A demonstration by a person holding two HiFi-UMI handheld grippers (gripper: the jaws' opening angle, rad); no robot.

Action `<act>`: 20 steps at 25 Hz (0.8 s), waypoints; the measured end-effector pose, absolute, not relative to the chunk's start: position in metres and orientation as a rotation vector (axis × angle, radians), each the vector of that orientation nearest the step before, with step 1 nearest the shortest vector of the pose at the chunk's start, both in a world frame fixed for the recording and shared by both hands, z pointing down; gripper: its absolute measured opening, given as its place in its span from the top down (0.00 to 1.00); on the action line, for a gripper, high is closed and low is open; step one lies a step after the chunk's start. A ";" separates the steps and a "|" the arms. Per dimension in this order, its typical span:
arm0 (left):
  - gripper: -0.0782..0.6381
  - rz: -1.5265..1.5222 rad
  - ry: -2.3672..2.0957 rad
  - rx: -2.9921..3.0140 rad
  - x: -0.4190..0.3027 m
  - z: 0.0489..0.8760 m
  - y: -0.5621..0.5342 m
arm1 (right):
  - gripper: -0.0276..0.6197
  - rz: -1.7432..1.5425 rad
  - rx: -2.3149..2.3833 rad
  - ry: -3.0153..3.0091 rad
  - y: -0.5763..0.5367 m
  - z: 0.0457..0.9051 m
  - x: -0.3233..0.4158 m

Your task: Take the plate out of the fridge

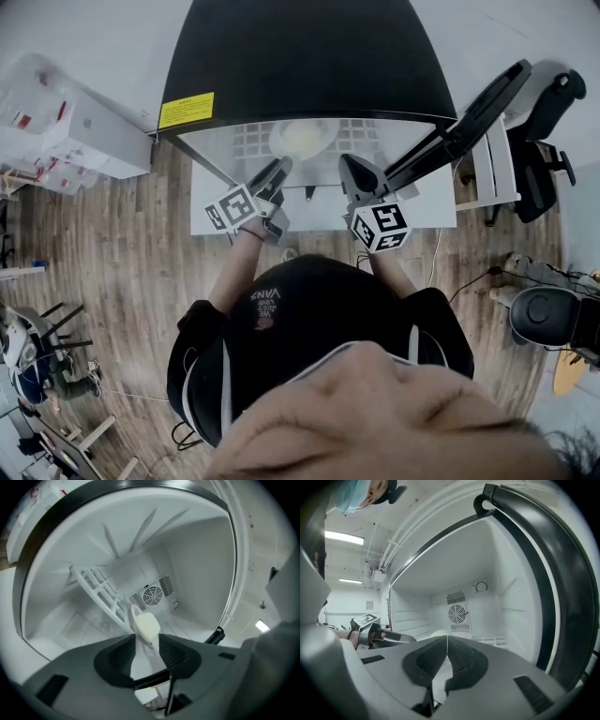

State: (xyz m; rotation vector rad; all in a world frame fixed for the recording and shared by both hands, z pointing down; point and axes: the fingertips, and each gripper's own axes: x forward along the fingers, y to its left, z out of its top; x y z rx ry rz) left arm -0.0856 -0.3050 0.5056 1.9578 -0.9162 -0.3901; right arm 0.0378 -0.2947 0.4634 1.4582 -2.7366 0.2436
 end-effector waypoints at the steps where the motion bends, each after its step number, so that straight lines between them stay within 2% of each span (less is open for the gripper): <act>1: 0.71 -0.406 -0.905 1.935 -0.086 0.505 -0.306 | 0.94 0.242 1.459 -2.738 -0.295 0.463 0.038; 20: 0.69 -0.465 -1.000 1.711 -0.092 0.509 -0.316 | 0.94 0.221 1.449 -2.764 -0.294 0.455 0.031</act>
